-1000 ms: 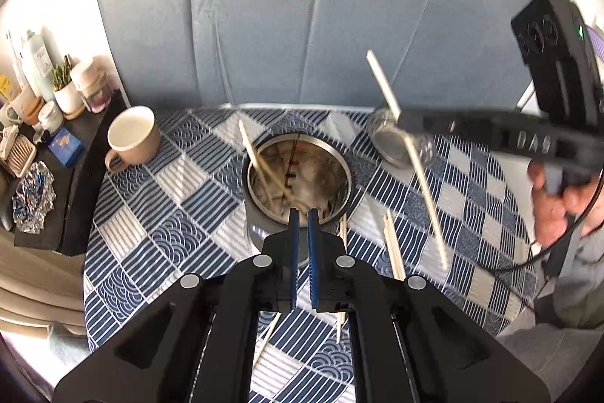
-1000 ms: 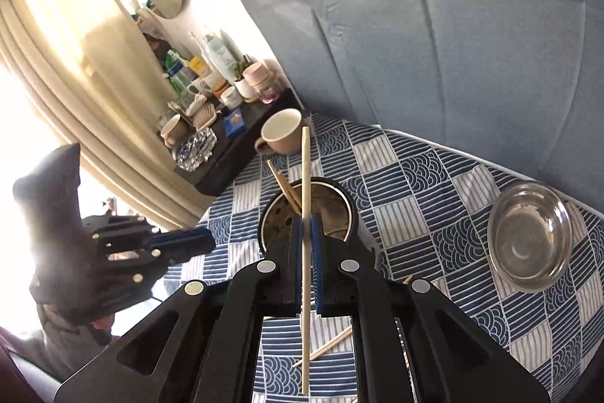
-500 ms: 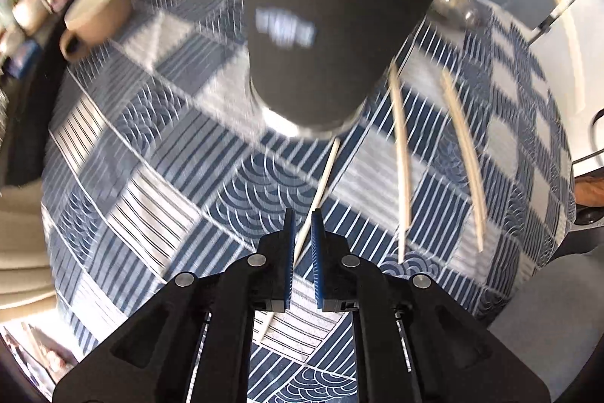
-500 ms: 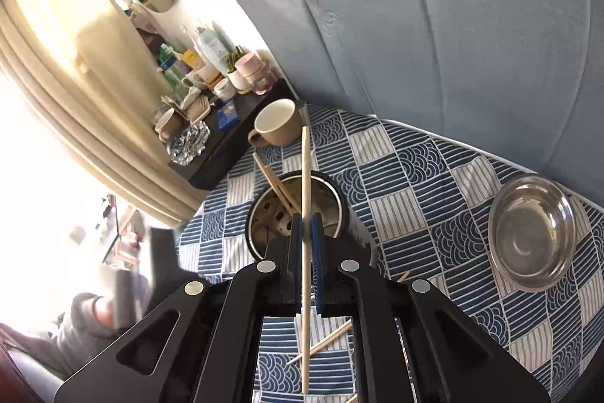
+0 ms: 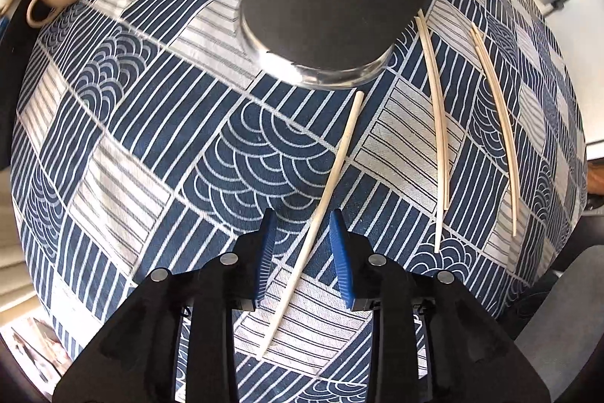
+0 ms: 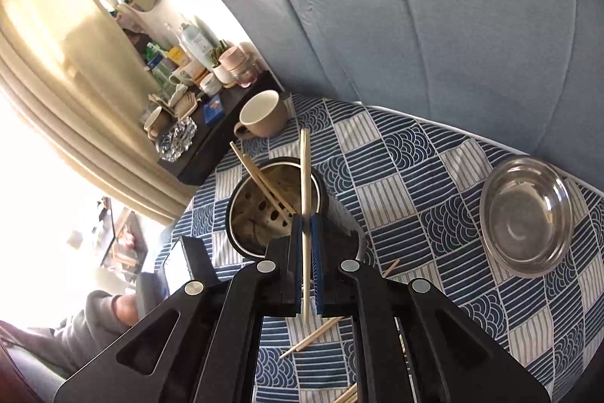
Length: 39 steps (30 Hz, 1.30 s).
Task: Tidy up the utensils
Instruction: 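Grasp another loose stick with the left tool while the right tool holds its stick, then carry the stick in the left tool above the black holder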
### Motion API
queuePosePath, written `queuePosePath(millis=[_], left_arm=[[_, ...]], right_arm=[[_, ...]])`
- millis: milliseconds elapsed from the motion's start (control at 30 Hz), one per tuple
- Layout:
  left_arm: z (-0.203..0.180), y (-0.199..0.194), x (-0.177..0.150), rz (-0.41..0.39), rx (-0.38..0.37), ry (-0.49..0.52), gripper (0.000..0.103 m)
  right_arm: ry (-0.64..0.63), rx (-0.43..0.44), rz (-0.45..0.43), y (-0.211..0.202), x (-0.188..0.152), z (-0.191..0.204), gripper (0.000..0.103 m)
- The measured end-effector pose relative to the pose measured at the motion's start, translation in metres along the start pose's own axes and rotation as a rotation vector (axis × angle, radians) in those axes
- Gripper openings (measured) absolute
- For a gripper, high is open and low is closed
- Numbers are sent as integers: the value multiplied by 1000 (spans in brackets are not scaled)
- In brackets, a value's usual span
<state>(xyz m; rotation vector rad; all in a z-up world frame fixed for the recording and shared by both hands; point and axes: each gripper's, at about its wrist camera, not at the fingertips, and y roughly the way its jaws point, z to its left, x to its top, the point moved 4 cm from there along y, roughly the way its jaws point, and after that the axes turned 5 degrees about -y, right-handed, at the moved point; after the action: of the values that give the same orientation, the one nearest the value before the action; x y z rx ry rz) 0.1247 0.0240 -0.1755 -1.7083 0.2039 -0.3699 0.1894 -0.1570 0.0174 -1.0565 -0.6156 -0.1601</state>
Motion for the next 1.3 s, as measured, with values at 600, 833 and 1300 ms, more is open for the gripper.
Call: queuePosePath(millis=[600,833,1300], left_arm=[[-1,-6,-30,-27,20,-22,4],[16,-41,-38,-93,-11,-96,4],[36,-156,1,-365,-23,-151,5]], right_arm=[[-17,6,-4,-7,-5,7,5],[-38,17,-19,-14,-3,16,5],[-98,32,-112,-50,21,40,5]])
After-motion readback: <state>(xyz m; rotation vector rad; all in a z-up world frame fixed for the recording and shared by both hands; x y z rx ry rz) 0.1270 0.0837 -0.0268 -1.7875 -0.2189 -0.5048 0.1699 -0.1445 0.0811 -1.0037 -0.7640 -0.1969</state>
